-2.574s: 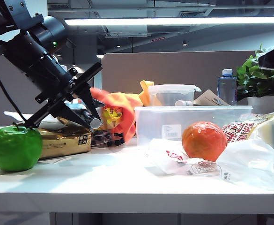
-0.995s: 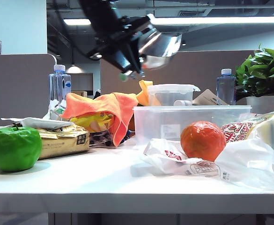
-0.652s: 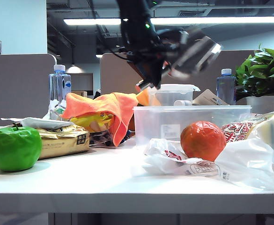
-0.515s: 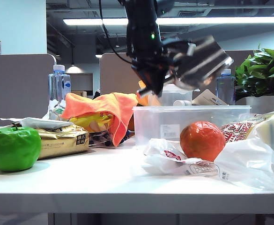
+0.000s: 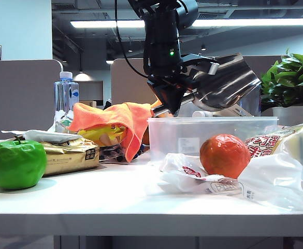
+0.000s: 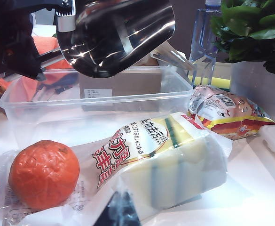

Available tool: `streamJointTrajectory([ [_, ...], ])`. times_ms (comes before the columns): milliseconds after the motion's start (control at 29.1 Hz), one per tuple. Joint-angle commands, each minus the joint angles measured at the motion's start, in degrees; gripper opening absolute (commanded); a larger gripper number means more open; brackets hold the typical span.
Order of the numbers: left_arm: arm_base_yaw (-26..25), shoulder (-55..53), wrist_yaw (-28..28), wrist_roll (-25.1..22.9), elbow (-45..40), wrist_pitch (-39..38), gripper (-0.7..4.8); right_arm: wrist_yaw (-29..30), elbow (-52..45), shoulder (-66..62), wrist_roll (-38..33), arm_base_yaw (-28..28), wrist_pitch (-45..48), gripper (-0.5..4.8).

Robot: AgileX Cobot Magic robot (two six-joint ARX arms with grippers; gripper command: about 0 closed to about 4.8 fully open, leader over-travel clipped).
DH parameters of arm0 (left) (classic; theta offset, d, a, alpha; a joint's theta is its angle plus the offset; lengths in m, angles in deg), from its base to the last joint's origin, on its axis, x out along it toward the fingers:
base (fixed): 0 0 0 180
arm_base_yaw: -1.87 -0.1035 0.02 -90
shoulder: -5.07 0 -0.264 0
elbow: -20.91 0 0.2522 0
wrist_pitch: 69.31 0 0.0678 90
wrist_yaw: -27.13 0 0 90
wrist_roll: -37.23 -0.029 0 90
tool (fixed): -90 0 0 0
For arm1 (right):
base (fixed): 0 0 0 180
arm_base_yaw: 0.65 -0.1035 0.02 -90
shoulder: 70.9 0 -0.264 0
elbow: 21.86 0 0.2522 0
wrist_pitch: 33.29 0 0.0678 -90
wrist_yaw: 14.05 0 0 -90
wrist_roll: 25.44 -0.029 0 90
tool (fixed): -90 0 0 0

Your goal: Pick up the metal ice scoop from the table and place it inside the transparent plastic box.

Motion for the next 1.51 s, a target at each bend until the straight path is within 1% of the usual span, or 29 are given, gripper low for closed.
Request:
streamJointTrajectory([
  [34,0.1,0.4,0.0,-0.4,0.4,2.5,1.66,0.0,0.1,0.0,0.0,0.0,1.0,-0.01],
  [103,0.1,0.4,0.0,-0.4,0.4,3.0,1.9,0.0,0.1,0.0,0.0,0.0,1.0,-0.01],
  [137,0.1,0.4,0.0,-0.4,0.4,3.2,1.93,0.0,0.1,0.0,0.0,0.0,1.0,-0.01],
  [309,0.1,0.5,-0.1,-0.4,0.4,3.4,1.92,0.0,0.1,0.0,0.0,-0.1,1.0,-0.01],
  [378,0.1,0.6,-1.2,-0.4,0.4,3.1,1.85,0.0,0.1,0.0,0.0,-0.2,1.0,-0.01],
  [412,0.2,0.6,-1.9,-0.3,0.5,3.0,1.63,0.0,0.1,0.0,0.0,-0.2,1.0,-0.01],
  [481,0.2,0.7,-2.6,0.6,1.5,1.2,0.35,0.0,0.1,0.0,0.0,-0.3,1.0,-0.01],
  [515,0.2,0.7,-2.6,1.0,2.2,-0.1,-0.15,0.0,0.1,0.0,0.0,-0.4,1.0,-0.01],
  [549,0.2,0.7,-2.6,1.8,3.1,-1.5,-0.06,0.0,0.1,0.0,0.0,-0.5,1.0,-0.01],
  [618,0.2,0.8,-2.6,3.1,4.3,-3.9,-0.06,-0.1,0.1,0.0,0.0,-1.1,1.0,-0.01],
  [721,0.2,2.6,-2.6,7.1,4.8,-6.8,-0.05,-0.1,0.1,0.0,0.0,-2.5,1.0,-0.01],
  [790,0.2,4.6,-2.0,10.5,4.8,-7.0,-0.06,-0.1,0.1,0.0,0.0,-3.7,1.0,-0.01],
  [892,0.2,8.2,1.3,13.5,4.8,-5.3,-0.06,-0.1,0.1,0.0,0.0,-5.5,1.0,-0.01],
  [927,0.5,9.5,1.5,14.5,4.8,-4.6,-0.06,-0.1,0.1,0.0,0.0,-6.1,1.0,-0.01],
  [1167,4.3,19.3,1.1,14.9,4.8,-2.6,-0.06,0.0,0.1,0.0,0.0,-7.1,1.0,-0.01],
  [1304,7.6,25.2,2.2,17.2,4.8,-0.9,-0.06,0.1,0.1,0.0,0.0,-6.9,1.0,-0.01],
  [1407,12.0,29.5,1.7,16.5,4.8,0.7,-0.06,0.8,0.1,0.0,0.0,-4.6,1.0,-0.01],
  [1510,17.4,33.5,-2.5,14.1,4.7,0.8,-0.06,0.9,0.1,0.0,0.0,-0.2,1.0,-0.01],
])
